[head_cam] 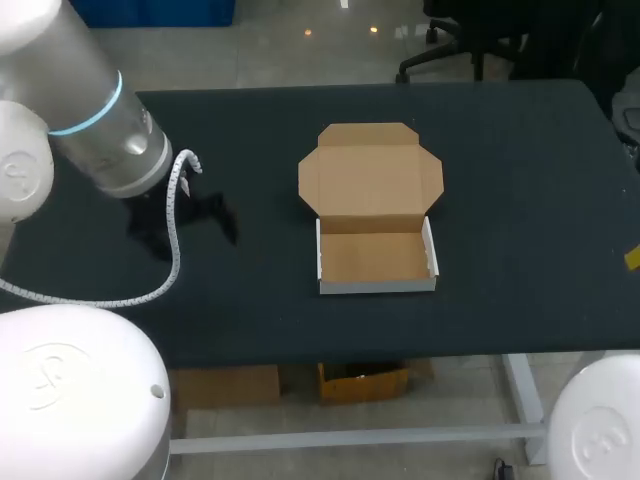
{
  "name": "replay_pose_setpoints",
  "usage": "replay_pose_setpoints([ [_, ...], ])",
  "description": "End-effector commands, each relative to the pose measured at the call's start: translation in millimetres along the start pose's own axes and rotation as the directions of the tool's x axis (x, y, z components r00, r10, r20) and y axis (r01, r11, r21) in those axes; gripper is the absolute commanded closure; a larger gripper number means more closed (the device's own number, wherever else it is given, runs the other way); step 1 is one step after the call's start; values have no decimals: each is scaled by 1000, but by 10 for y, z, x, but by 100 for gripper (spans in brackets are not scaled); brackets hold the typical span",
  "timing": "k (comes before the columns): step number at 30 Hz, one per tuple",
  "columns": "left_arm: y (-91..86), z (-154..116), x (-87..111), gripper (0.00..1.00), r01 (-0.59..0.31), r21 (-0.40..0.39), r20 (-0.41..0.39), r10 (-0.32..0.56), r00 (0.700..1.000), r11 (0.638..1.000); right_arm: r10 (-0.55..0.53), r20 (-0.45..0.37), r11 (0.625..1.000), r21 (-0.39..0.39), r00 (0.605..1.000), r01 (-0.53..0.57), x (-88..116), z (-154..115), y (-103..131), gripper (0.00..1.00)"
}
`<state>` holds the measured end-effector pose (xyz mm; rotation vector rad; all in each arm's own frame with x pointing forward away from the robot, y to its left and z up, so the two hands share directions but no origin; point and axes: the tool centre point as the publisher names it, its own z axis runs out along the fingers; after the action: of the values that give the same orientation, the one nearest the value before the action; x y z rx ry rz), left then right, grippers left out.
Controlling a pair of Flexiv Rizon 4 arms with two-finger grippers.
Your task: Assemble the packaging by folding the flat box into shape, placing the metal phone stand inside, and closing the box properly
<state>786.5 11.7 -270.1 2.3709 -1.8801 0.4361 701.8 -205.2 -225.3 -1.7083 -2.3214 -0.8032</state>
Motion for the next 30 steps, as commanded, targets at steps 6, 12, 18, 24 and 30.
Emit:
replay_pose_setpoints([
  [6,-449,383,-102,0,55,-93,56,-50,997,994,0,0,1000,-1,1000,0,14,-17,-12,0],
  [12,-633,506,-180,0,96,-93,94,-87,992,991,0,0,1000,-1,1000,0,14,-17,-12,0],
  [18,-664,520,-185,0,117,-100,98,-108,989,988,0,0,1000,-1,1000,0,14,-17,-12,0],
  [24,-664,520,-185,0,117,-100,98,-108,989,988,0,0,1000,-1,1000,0,14,-17,-12,0],
  [30,-664,520,-185,0,117,-100,98,-108,989,988,0,0,1000,-1,1000,0,14,-17,-12,0],
])
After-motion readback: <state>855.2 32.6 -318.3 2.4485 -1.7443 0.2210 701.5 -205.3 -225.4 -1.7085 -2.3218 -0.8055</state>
